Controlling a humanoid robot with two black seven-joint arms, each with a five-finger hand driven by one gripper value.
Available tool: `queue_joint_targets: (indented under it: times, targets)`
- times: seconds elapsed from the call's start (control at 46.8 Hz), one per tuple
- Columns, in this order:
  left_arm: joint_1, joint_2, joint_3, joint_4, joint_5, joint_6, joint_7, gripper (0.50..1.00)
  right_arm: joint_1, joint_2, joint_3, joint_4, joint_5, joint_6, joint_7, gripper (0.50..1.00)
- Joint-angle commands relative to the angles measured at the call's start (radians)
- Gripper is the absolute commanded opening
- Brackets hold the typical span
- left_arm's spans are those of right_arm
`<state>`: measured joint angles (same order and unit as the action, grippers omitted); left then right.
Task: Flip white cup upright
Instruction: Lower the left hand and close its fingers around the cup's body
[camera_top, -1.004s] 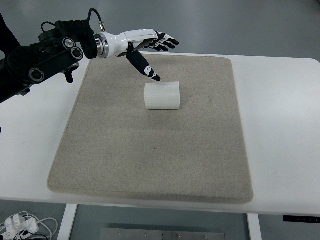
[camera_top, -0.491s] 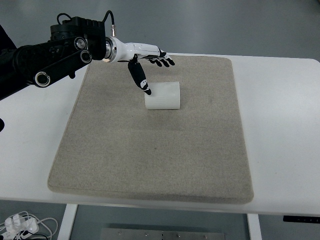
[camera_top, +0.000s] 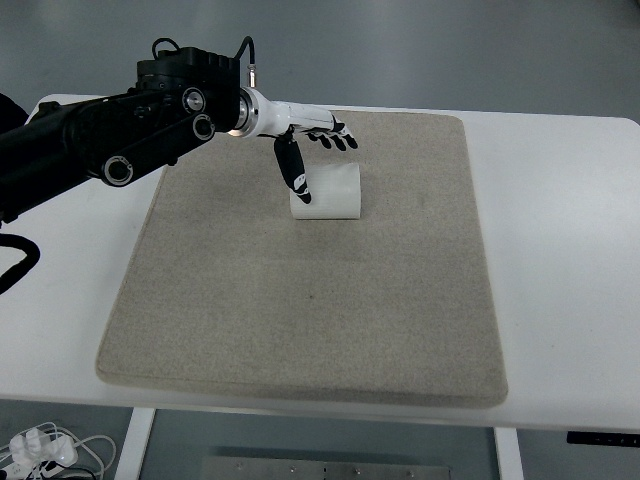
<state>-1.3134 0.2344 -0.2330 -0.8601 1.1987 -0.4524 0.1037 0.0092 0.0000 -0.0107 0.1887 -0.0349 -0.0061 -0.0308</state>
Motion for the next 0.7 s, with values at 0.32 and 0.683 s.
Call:
queue_joint_targets:
  times: [0.32, 0.683]
  targets:
    - [0.011, -0.090, -0.002, 0.088, -0.007, 0.009, 0.040, 0.984, 0.000, 0.000, 0.000, 0.000, 0.001, 0.000, 0.000, 0.952]
    - [0.022, -0.135, 0.000, 0.151, -0.004, 0.012, 0.044, 0.981, 0.000, 0.000, 0.000, 0.000, 0.000, 0.000, 0.000, 0.952]
